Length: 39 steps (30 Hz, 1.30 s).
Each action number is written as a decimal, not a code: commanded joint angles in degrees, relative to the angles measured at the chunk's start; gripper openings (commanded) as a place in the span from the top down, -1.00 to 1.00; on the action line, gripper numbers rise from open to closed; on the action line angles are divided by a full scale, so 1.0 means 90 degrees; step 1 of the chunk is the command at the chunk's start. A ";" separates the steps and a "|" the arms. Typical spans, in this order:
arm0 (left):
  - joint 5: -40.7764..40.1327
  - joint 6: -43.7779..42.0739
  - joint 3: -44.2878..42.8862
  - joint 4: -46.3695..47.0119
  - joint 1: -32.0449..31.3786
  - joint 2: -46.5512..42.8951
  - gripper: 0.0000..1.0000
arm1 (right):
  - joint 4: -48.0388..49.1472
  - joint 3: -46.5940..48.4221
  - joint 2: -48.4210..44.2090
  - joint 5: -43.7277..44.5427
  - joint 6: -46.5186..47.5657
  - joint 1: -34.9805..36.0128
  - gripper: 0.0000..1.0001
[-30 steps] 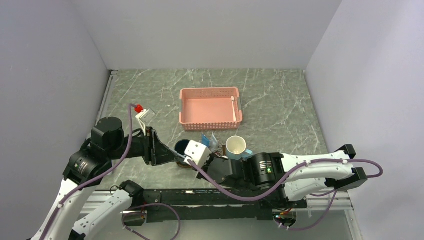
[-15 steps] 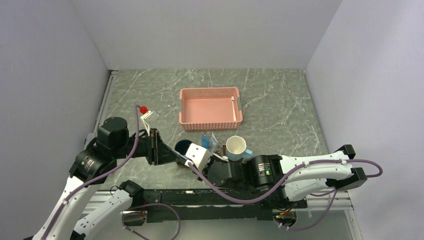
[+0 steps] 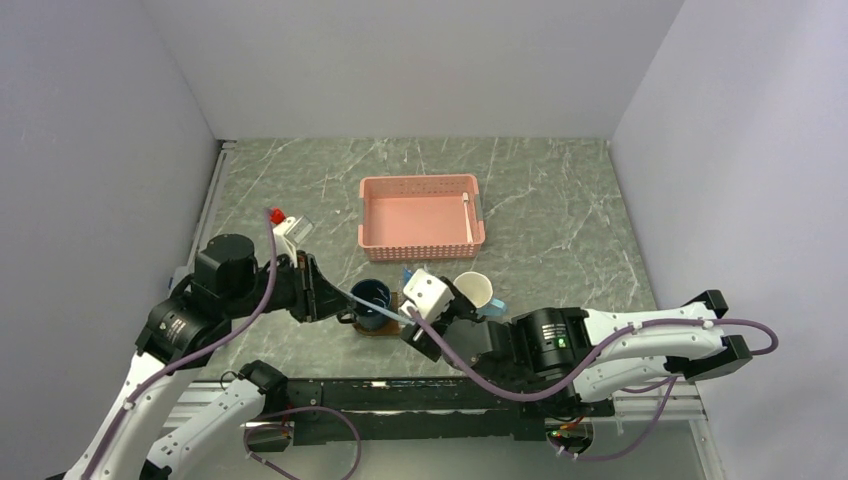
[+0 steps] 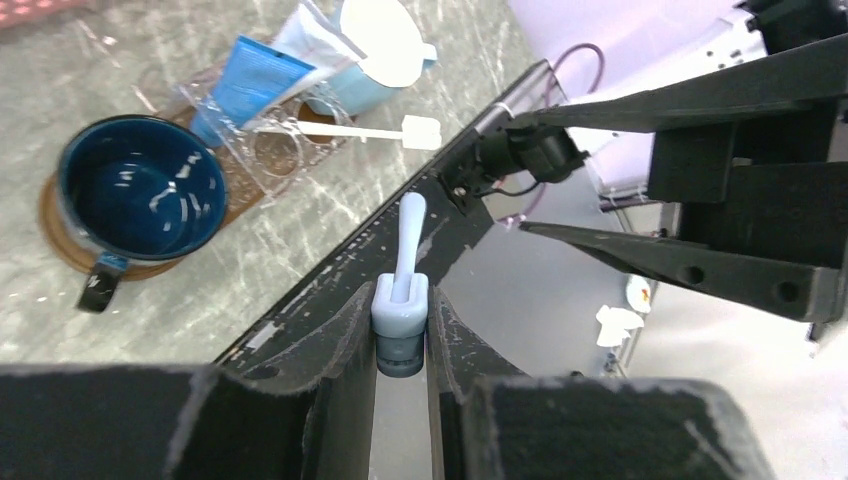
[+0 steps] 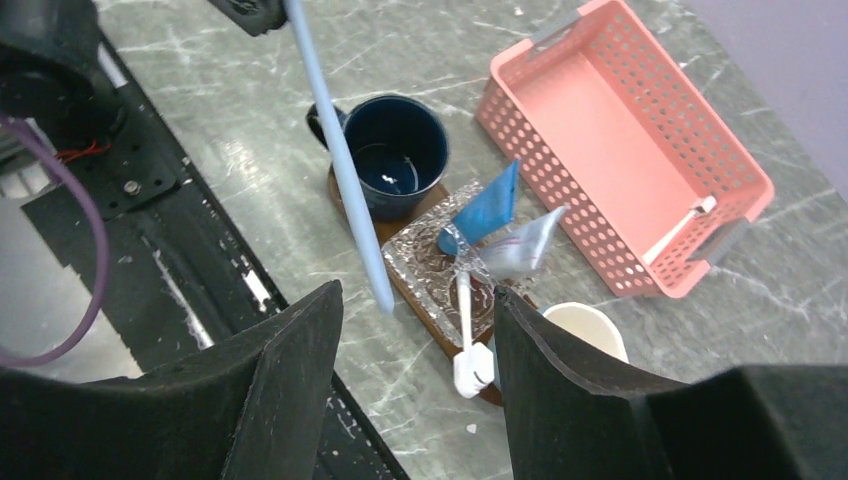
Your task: Prepare toiletry sets of a toothbrush and toothpaste on the tray
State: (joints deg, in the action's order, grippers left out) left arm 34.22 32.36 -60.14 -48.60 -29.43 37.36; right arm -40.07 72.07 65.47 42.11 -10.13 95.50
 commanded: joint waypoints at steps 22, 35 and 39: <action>-0.3455 0.0018 -0.0523 -0.0182 -0.2040 -0.0115 1.00 | 0.0088 -0.0739 -0.0789 0.0469 -0.1264 -0.1859 -0.18; -0.5983 0.0466 -0.0870 -0.0350 -0.4389 0.0813 1.00 | 0.0239 -0.1013 -0.0775 0.0045 -0.1335 -0.2382 -0.19; -0.6347 0.0455 -0.0775 -0.0126 -0.4666 0.1036 1.00 | 0.0281 -0.1097 -0.0841 0.0020 -0.1381 -0.2425 -0.19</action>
State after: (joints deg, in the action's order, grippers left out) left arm -15.81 35.42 -65.69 -52.12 -69.43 45.43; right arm -39.99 62.76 59.29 42.83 -21.32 74.15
